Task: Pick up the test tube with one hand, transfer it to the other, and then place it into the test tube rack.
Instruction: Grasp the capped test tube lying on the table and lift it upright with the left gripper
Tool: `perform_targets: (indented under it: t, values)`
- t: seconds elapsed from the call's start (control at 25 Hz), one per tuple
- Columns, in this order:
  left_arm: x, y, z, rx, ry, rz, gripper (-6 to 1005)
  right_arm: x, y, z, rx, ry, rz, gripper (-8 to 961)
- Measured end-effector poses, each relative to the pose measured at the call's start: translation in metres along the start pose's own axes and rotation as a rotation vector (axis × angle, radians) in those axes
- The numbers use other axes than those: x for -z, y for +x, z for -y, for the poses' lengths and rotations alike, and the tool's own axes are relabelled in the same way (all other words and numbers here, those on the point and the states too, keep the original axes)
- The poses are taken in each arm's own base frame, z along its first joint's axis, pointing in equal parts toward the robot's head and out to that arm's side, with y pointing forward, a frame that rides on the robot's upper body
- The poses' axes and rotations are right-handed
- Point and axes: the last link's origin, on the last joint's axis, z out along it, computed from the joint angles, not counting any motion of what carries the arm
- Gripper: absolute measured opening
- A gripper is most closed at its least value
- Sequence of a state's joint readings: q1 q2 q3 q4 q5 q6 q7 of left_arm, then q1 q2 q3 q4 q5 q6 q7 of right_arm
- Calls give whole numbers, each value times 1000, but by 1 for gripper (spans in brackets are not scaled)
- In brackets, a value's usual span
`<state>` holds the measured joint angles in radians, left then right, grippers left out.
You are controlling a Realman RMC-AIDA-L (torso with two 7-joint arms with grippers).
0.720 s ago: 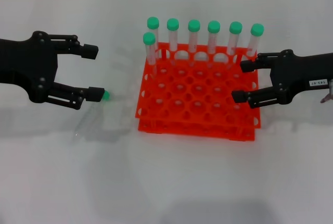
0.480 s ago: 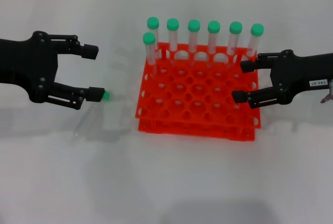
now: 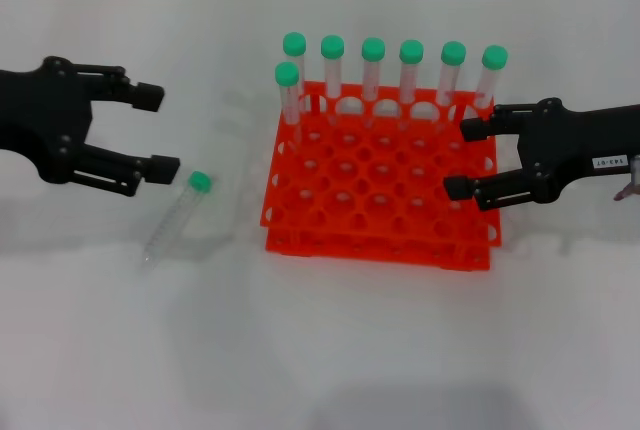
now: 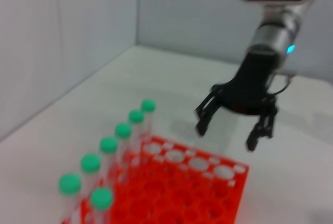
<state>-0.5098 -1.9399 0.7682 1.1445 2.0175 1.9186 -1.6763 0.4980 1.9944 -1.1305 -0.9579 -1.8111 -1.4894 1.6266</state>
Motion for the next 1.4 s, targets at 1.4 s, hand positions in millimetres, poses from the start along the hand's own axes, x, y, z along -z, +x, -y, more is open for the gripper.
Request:
perform_targets:
  t: [1.4]
  values:
    - [-52, -26, 43, 510, 194, 599, 881, -13, -9, 4, 8, 4, 22, 841]
